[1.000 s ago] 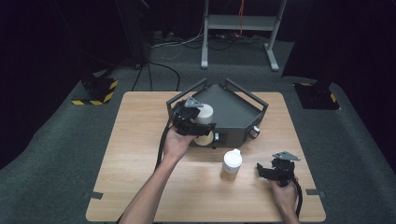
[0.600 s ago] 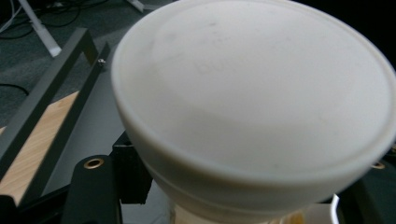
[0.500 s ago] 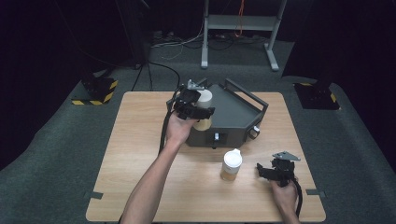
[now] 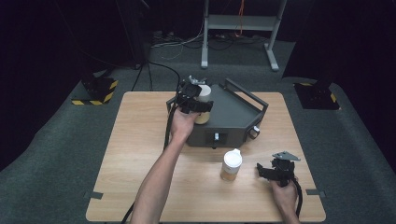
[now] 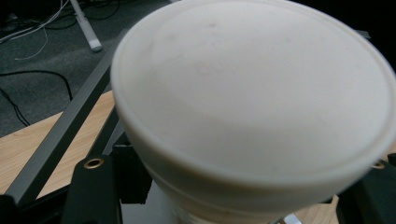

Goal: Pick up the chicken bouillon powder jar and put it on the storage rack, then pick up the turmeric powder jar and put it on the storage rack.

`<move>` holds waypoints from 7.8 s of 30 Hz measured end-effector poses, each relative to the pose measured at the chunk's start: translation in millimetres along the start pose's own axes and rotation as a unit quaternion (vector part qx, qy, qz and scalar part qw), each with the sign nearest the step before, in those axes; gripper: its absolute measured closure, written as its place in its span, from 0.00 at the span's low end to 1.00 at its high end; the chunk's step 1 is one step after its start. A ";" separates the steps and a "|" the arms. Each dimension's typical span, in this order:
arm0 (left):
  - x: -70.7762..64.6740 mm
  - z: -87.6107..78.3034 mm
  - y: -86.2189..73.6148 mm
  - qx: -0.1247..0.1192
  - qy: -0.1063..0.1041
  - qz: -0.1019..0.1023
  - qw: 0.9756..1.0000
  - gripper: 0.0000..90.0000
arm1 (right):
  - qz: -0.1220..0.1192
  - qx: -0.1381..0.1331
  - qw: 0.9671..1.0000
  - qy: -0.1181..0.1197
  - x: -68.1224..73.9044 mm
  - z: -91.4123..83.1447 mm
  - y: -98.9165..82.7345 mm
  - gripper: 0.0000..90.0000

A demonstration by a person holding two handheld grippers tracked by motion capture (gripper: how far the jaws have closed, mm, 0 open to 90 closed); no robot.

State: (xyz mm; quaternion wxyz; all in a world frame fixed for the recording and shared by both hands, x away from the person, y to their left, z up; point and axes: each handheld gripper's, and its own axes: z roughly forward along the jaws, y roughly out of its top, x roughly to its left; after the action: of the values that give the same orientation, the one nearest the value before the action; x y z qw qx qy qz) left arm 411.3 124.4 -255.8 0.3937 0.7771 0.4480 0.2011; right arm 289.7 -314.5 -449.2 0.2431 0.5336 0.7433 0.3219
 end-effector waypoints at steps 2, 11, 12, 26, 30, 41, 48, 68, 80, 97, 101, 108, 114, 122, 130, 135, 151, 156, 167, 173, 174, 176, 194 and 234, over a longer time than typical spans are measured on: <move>-0.3 1.9 -0.3 0.000 0.003 -0.001 1.000 0.38 | 0.000 0.000 1.000 0.000 0.0 0.0 0.1 0.10; -3.0 12.1 -2.6 0.000 0.020 -0.002 1.000 0.38 | 0.000 0.000 1.000 0.001 -0.2 0.1 0.1 0.10; -3.8 12.9 -2.4 0.002 0.022 0.000 1.000 0.38 | 0.001 0.000 1.000 0.001 -0.2 0.1 0.2 0.10; -5.3 20.1 -5.8 0.005 0.027 0.000 1.000 0.38 | 0.001 0.000 1.000 0.000 -0.1 0.1 0.2 0.10; -4.7 20.3 -7.2 0.002 0.027 0.000 1.000 0.38 | 0.000 0.000 1.000 0.000 -0.2 0.2 0.1 0.10; 1.1 19.4 -11.7 -0.003 0.019 -0.007 1.000 0.38 | 0.000 0.000 1.000 0.000 -0.1 0.2 0.1 0.10; 3.0 19.7 -12.0 -0.003 0.015 -0.007 1.000 0.37 | 0.000 0.000 1.000 0.000 -0.1 0.2 0.1 0.10; 8.7 10.0 -30.7 -0.034 0.006 -0.021 0.999 0.08 | 0.000 0.000 1.000 0.000 -0.1 0.2 0.1 0.10; 12.0 -9.3 -54.5 -0.047 -0.008 -0.024 0.999 0.07 | 0.001 0.000 1.000 0.000 0.1 0.2 0.1 0.10; 15.0 -34.7 -98.0 -0.046 -0.018 -0.019 0.999 0.08 | 0.001 0.000 1.000 0.000 0.3 0.3 0.2 0.10; 15.2 -37.0 -109.8 -0.045 -0.021 -0.021 0.999 0.08 | 0.001 0.000 1.000 0.000 0.3 0.3 0.2 0.10; 16.1 -39.8 -127.4 -0.039 -0.021 -0.024 0.999 0.08 | 0.002 0.001 1.000 -0.001 0.7 0.3 0.4 0.10; 15.0 -38.3 -139.4 -0.031 -0.017 -0.023 0.999 0.08 | 0.002 0.001 1.000 -0.001 0.7 0.3 0.4 0.10; 8.5 -29.8 -158.1 -0.014 -0.011 -0.014 1.000 0.08 | 0.002 0.001 1.000 -0.001 0.7 0.3 0.4 0.10; 5.4 -22.1 -171.4 -0.003 -0.006 -0.009 1.000 0.08 | 0.002 0.001 1.000 -0.001 0.7 0.3 0.4 0.10; 4.9 -16.9 -183.4 0.006 -0.006 -0.013 1.000 0.08 | 0.002 0.001 1.000 -0.001 0.7 0.3 0.4 0.10; 0.3 -0.3 -213.0 0.036 0.011 -0.010 0.999 0.07 | 0.002 0.001 1.000 -0.001 0.7 0.3 0.4 0.10; -3.2 5.3 -217.0 0.044 0.015 -0.006 0.999 0.07 | 0.002 0.001 1.000 -0.001 0.7 0.3 0.4 0.10; -4.8 16.9 -222.0 0.062 0.017 -0.008 0.998 0.06 | 0.002 0.001 1.000 -0.001 0.7 0.3 0.4 0.10; -9.5 21.2 -225.2 0.065 0.026 0.002 0.998 0.06 | 0.002 0.001 1.000 0.000 0.7 0.4 0.5 0.10; -10.4 21.3 -225.8 0.064 0.027 0.001 0.998 0.06 | 0.002 0.001 1.000 -0.001 0.7 0.4 0.5 0.10; -10.2 20.8 -228.1 0.060 0.026 0.002 0.998 0.06 | 0.002 0.001 1.000 -0.001 0.7 0.4 0.5 0.10; -10.6 20.1 -233.7 0.049 0.027 0.001 0.998 0.06 | 0.002 0.001 1.000 0.000 0.8 0.4 0.6 0.10; -10.4 20.0 -233.3 0.050 0.027 0.002 0.998 0.06 | -0.053 -0.019 0.987 0.151 1.3 -20.4 -16.5 0.06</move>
State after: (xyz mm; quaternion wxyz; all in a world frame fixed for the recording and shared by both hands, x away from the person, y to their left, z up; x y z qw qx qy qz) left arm 293.7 174.2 -452.4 0.3415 0.7912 0.4662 0.2001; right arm 264.5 -321.4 -447.7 0.1544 0.4339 0.7926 0.3996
